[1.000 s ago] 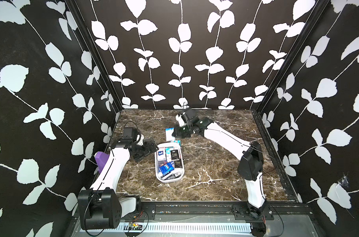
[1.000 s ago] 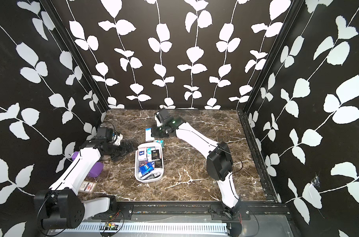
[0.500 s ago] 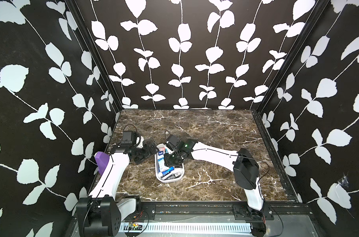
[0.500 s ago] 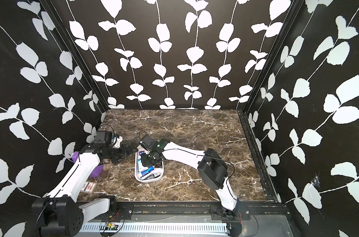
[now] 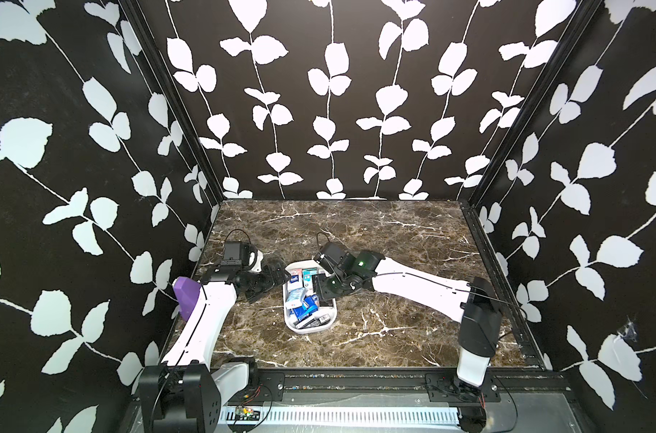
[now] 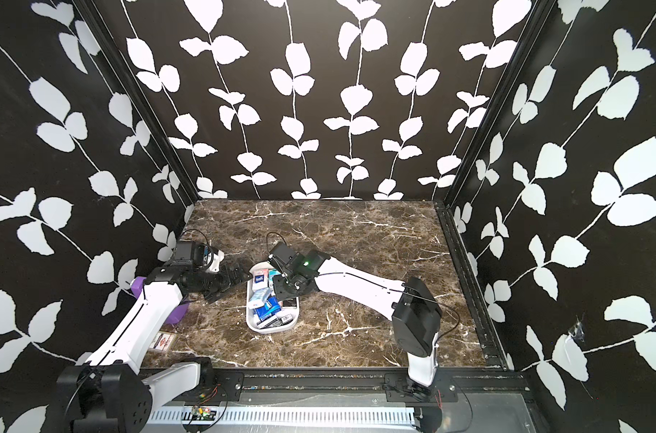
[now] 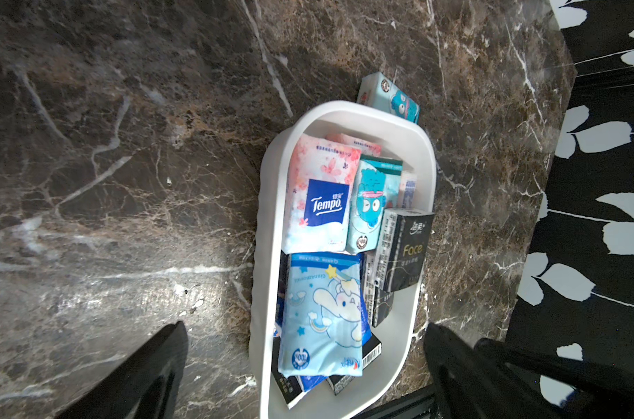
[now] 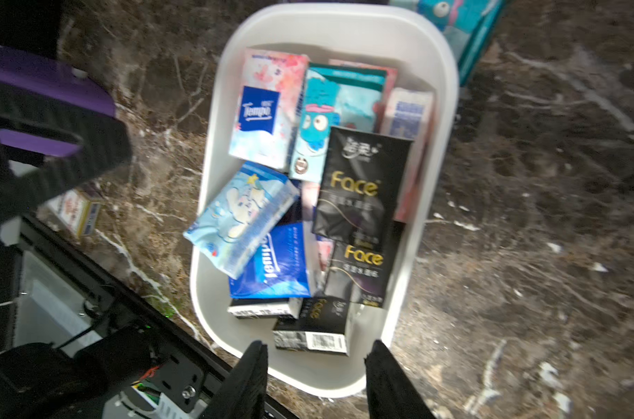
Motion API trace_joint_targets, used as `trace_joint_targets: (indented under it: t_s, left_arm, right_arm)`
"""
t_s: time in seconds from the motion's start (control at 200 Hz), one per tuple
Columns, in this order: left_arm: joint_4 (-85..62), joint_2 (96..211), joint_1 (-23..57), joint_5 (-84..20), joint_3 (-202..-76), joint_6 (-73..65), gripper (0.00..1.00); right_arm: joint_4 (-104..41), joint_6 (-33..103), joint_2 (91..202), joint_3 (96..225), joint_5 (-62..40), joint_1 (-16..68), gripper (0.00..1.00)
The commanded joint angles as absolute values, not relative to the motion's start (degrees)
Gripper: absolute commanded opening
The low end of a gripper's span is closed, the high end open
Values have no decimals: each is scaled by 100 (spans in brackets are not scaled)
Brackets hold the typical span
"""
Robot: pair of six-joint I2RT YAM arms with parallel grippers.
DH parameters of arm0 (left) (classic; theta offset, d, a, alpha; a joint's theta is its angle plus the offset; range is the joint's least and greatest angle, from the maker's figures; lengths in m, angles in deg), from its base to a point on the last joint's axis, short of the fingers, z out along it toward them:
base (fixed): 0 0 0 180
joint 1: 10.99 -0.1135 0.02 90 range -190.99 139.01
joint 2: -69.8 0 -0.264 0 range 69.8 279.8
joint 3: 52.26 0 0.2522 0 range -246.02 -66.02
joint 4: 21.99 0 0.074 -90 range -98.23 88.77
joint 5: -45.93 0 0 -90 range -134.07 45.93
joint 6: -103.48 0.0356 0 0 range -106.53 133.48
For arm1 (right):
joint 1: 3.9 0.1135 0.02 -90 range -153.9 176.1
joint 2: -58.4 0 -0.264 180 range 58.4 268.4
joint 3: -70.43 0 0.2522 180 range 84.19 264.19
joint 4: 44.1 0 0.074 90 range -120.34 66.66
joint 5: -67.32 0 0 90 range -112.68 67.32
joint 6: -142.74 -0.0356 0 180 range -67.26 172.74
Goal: Put the pocket tissues into the storage box
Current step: Adjust the storage box at the center of the board.
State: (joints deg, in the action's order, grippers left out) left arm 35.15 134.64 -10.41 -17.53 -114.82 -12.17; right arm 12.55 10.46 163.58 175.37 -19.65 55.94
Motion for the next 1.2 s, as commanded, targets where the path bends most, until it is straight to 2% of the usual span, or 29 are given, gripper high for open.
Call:
trace_joint_targets:
  t_s: [0.0, 0.19, 0.335, 0.52, 0.62, 0.675, 0.95, 1.195]
  left_arm:
    - [3535, 13529, -1064, -1708, -11564, -1125, 99]
    - [3656, 13605, -1064, -1701, -11760, -1073, 99]
    - [3748, 13523, -1066, -1826, -11806, -999, 99]
    - [3683, 13451, -1072, -1872, -11760, -1116, 99]
    - [3619, 13424, -1070, -1882, -11726, -1149, 99]
    - [3577, 13425, -1069, -1918, -11710, -1148, 99]
    - [3308, 13492, -1061, -1920, -11770, -1200, 99]
    - [2925, 13709, -1052, -1612, -11768, -1392, 99]
  right_arm:
    - [1701, 1402, 16460, 17322, -2486, 5560, 47]
    - [1741, 1504, 16963, 17477, -2589, 5560, 44]
    - [1712, 1547, 17255, 17575, -2682, 5556, 38]
    - [1710, 1521, 17485, 17679, -2586, 5554, 16]
    - [1615, 1372, 17324, 17450, -2512, 5585, 4]
    - [1499, 1257, 17158, 17203, -2469, 5620, 0]
    - [1358, 508, 15969, 15685, -2456, 5797, 0]
    - [1567, -359, 14772, 14490, -3001, 5799, 0]
